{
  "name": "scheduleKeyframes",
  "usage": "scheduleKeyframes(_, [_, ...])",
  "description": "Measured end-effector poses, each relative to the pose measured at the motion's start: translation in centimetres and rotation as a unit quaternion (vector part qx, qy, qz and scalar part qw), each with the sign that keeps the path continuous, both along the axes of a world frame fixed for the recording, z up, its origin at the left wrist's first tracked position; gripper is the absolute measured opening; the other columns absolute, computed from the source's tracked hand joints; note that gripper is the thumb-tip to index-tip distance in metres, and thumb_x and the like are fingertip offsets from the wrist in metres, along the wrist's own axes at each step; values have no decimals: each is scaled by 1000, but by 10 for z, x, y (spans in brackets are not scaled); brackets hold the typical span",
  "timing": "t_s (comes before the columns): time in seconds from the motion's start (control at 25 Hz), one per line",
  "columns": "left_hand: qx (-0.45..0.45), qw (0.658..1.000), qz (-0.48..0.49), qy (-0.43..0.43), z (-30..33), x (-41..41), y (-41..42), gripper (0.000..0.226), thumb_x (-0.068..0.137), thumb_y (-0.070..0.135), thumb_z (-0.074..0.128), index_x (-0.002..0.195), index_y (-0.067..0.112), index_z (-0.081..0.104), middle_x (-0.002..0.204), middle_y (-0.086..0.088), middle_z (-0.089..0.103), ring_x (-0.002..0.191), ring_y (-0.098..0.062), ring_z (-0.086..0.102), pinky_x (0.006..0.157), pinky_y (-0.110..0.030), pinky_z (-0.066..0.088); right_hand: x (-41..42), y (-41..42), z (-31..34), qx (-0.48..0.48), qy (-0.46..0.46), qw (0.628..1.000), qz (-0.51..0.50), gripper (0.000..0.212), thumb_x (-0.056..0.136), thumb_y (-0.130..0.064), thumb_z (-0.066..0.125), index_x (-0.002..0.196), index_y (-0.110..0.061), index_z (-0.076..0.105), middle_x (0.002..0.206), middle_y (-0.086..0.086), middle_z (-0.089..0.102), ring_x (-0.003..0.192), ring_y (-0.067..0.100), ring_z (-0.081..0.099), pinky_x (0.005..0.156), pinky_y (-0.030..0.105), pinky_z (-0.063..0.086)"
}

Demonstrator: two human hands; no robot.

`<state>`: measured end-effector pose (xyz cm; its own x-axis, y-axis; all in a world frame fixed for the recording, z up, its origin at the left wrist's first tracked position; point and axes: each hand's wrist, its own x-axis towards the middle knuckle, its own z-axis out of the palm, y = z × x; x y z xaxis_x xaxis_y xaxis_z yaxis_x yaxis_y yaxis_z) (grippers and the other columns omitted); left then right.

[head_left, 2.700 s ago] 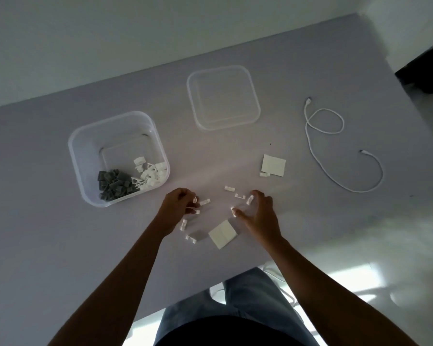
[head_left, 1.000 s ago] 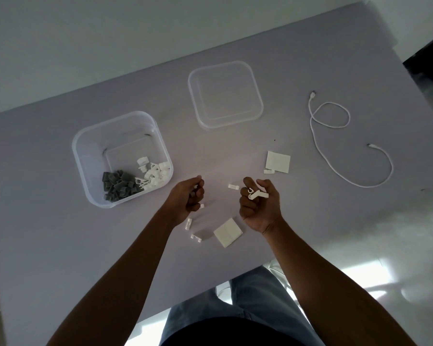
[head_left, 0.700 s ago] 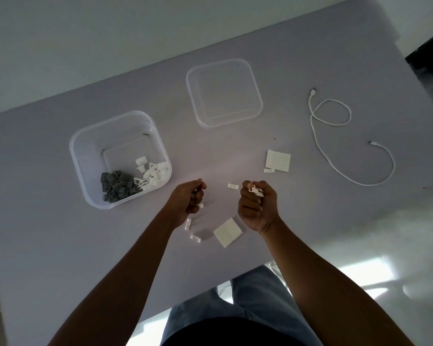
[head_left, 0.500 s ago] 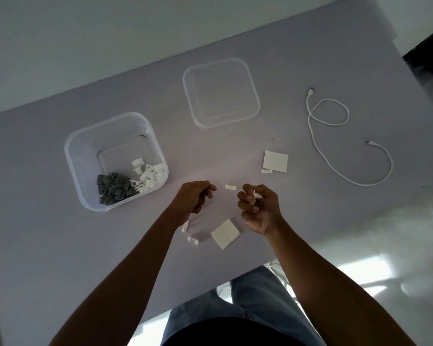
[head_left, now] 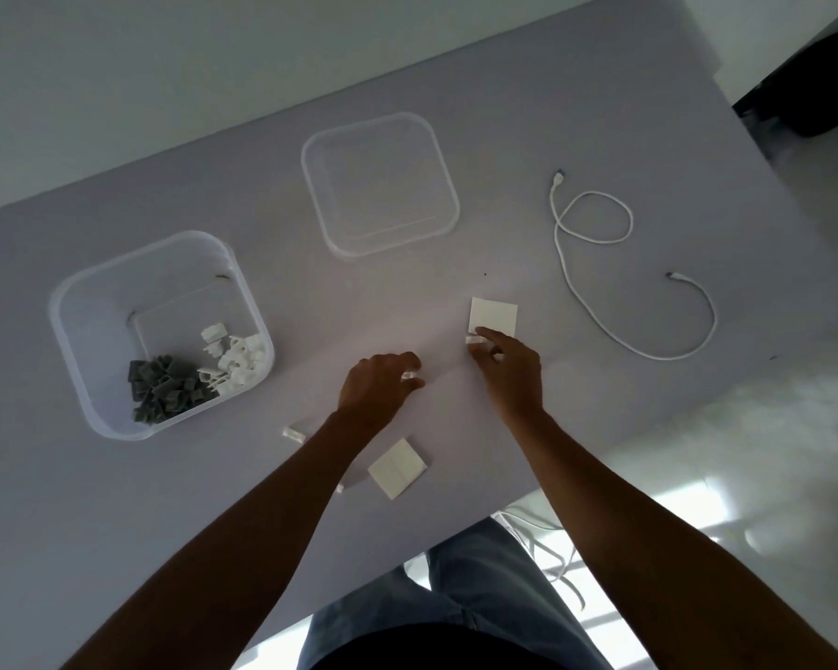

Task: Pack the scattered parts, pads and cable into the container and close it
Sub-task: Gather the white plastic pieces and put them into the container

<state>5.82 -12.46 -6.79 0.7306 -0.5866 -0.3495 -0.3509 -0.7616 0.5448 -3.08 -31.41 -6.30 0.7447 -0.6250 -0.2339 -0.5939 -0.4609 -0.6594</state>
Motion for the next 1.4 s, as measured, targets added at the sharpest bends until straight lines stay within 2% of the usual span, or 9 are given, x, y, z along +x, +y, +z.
scheduleKeyframes(0.16, [-9, 1000, 28, 6, -5, -3, -1, 25, 94, 42, 56, 96, 19, 66, 94, -3, 71, 83, -26, 65, 74, -36, 50, 9, -4, -2, -45, 38, 996, 63, 19, 90, -29, 65, 104, -21, 75, 100, 9, 71, 91, 28, 66, 80, 34, 50])
scheduleKeyframes(0.28, [-106, 962, 210, 136, 3, -2, 1, 35, 96, 39, 54, 81, 9, 61, 72, -5, 61, 65, -22, 56, 61, -34, 44, 12, 1, -5, -4, -16, 998, 56, 12, 86, -23, 70, 93, -14, 74, 89, 4, 71, 79, 19, 66, 75, 32, 52])
scheduleKeyframes(0.36, [-248, 815, 385, 355, 16, 0, 7, 37, 100, 32, 46, 70, 12, 49, 57, -2, 41, 49, -17, 37, 46, -30, 29, 16, 9, 1, 157, -52, 985, -51, 7, 83, -20, 73, 80, -14, 72, 72, -4, 66, 65, 12, 59, 62, 27, 47])
scheduleKeyframes(0.44, [-347, 638, 448, 521, 30, 1, 23, 33, 99, 28, 41, 67, 18, 42, 55, 4, 27, 44, -10, 23, 40, -25, 17, 23, 23, 16, 390, -61, 899, -188, 12, 84, -21, 70, 76, -13, 67, 63, -4, 53, 54, 10, 45, 50, 25, 32])
scheduleKeyframes(0.64, [-431, 508, 403, 628, 53, -4, 67, 34, 89, 33, 44, 58, 20, 36, 52, 6, 27, 41, -9, 16, 36, -23, 13, 15, 60, 43, 684, -82, 714, -125, 17, 82, -22, 43, 70, -15, 53, 66, 1, 44, 59, 13, 34, 51, 28, 14])
scheduleKeyframes(0.84, [-442, 539, 376, 611, 59, -5, 111, 30, 95, 29, 46, 67, 20, 49, 56, 6, 32, 37, -6, 22, 35, -18, 10, 10, 98, 44, 708, -91, 694, -99, 24, 71, -17, 37, 78, -11, 59, 75, 9, 55, 55, 17, 38, 50, 25, 15])
scheduleKeyframes(1.12, [-286, 748, 338, 494, 54, -5, 172, 37, 97, 38, 51, 66, 20, 44, 66, -2, 18, 51, -13, 14, 49, -29, 8, 4, 138, 40, 606, -66, 786, -104, 53, 97, -45, 37, 77, -5, 66, 71, 10, 62, 52, 18, 44, 49, 26, 25])
scheduleKeyframes(1.24, [-291, 756, 322, 489, 55, -5, 185, 53, 96, 55, 41, 61, 16, 40, 65, -8, 14, 54, -19, 9, 49, -29, 7, 1, 152, 35, 563, -43, 819, -102, 63, 99, -54, 37, 73, -6, 68, 67, 12, 61, 50, 18, 48, 46, 26, 29])
scheduleKeyframes(1.4, [-292, 758, 328, 482, 53, -6, 191, 58, 100, 55, 30, 62, 13, 42, 58, -6, 22, 50, -17, 12, 49, -30, 7, 1, 167, 27, 446, -16, 892, -76, 33, 99, -30, 54, 84, -7, 72, 67, 8, 58, 50, 16, 45, 45, 25, 34])
